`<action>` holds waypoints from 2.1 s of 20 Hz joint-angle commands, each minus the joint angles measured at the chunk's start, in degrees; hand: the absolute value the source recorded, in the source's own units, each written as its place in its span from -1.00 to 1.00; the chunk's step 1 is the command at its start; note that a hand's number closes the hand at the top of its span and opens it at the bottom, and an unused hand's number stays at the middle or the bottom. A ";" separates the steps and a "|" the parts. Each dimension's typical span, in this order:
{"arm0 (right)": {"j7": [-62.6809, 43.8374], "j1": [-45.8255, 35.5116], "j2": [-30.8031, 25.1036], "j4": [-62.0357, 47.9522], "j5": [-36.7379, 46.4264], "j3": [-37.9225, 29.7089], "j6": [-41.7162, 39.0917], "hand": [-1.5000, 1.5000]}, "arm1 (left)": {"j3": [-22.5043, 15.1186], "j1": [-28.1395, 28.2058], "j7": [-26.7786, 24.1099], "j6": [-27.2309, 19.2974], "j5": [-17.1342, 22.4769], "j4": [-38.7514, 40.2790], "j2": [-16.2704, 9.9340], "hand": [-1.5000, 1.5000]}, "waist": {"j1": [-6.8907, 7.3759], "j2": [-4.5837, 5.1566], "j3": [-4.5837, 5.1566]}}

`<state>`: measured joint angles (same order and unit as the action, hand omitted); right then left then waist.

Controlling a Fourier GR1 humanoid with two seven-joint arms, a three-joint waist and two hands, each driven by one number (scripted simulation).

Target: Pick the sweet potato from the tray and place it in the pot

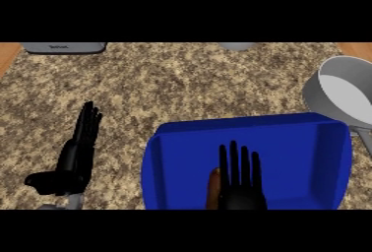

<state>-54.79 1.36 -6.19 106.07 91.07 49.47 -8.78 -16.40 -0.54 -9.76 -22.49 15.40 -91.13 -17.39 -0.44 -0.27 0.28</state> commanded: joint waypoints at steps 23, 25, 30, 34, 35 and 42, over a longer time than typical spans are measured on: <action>-15.16 -10.85 6.16 -18.96 -6.48 -1.43 -1.14 -1.00 | 2.05 -2.62 1.34 1.27 -4.27 1.60 3.57 0.00 | 0.57 0.27 -0.28; -14.39 -12.70 6.17 -23.05 -8.12 -2.08 1.63 -1.00 | 3.66 -0.79 -2.07 4.77 -1.98 4.29 3.37 0.00 | 0.85 0.37 -0.27; -8.35 -13.11 4.61 -21.14 -1.81 -3.67 -1.26 1.00 | 3.42 -0.05 1.83 3.41 -3.86 -1.36 2.61 0.00 | 0.78 0.19 -0.28; -4.40 -16.59 5.28 -24.67 0.22 -5.44 1.64 1.00 | 2.89 -0.72 0.25 4.63 -3.93 2.37 4.94 0.00 | 0.77 0.29 -0.27; -4.69 -14.34 4.25 -24.35 1.69 -3.91 4.29 1.00 | 3.47 -3.29 2.57 2.99 -4.73 1.69 5.27 0.00 | 0.57 0.26 -0.29; -6.21 -14.30 6.19 -22.10 4.38 -0.83 1.73 1.00 | 3.50 1.24 -1.27 4.82 -6.28 1.58 6.69 0.00 | 0.59 0.21 -0.27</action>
<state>-58.66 -12.80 0.00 85.59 91.35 48.48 -9.48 -12.20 -1.97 -8.87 -17.84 10.39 -88.99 -12.14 0.05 -0.74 0.36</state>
